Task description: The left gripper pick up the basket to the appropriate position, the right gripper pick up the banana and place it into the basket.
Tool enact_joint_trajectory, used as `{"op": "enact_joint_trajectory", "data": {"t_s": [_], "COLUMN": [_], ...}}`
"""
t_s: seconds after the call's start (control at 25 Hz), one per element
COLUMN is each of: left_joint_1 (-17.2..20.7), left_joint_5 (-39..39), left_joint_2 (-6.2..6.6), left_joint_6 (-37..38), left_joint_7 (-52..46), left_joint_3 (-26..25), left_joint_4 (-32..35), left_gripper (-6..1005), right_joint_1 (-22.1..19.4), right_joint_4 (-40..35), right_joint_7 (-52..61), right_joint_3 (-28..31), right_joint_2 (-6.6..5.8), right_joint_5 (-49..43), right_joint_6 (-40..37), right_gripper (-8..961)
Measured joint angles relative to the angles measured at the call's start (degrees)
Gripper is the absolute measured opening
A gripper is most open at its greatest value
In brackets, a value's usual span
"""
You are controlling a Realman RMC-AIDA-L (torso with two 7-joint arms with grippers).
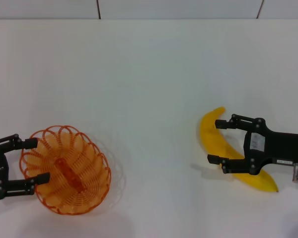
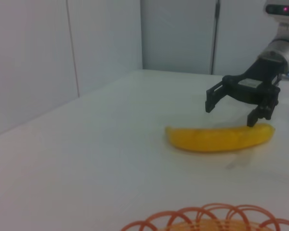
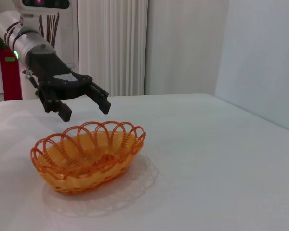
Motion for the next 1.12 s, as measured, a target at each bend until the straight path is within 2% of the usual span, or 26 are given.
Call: {"op": "enact_joint_trajectory", "data": {"t_s": [0.2,0.32,0.52,0.6,0.76,0.88,0.96,1.04,1.12], "left_joint_1": [-0.76,-1.94,-4.84,-6.5,-7.89,-8.06,-8.15,-8.73,-10.27], "left_joint_5": [-1.66,-3.45,-8.24,-10.33,-12.07,-9.13,-5.59,-2.02,1.14], "left_joint_2": [0.03,0.5,0.98,1.01,0.6,-0.22,-0.13,0.58,1.83], "left_joint_6": [2.33,3.84,1.64,-0.5,-1.08,-1.22,-1.02,-0.51,-0.14], "left_joint_7": [-2.35,-6.69,-21.25,-30.69,-39.41,-46.28,-50.26,-52.29,-52.97], "left_joint_3": [-0.39,-0.42,-0.97,-2.12,-2.69,-0.28,3.04,7.09,11.29], "left_joint_4": [0.61,1.78,6.88,9.08,13.09,21.7,27.52,32.05,34.32], "left_gripper": [875,875,875,874,874,874,875,876,876], "right_joint_1": [-0.07,-0.06,0.1,0.34,0.69,1.02,1.55,1.85,1.9], "right_joint_4": [0.01,-0.01,-0.22,-0.24,-0.37,-0.54,-0.39,-0.21,-0.25], "right_joint_7": [0.02,0.13,0.22,0.29,0.36,0.51,0.54,0.55,0.57], "right_joint_3": [-0.01,-0.03,-0.04,-0.04,-0.03,-0.03,-0.03,-0.03,-0.04], "right_joint_2": [-0.05,-0.16,-0.17,-0.18,-0.18,-0.23,-0.26,-0.26,-0.26], "right_joint_5": [0.0,0.0,0.08,0.09,0.09,0.09,0.09,0.09,0.09], "right_joint_6": [0.0,0.0,-0.04,-0.07,-0.18,-0.54,-0.63,-0.64,-0.65], "right_gripper": [854,854,854,854,854,854,854,854,853]}}
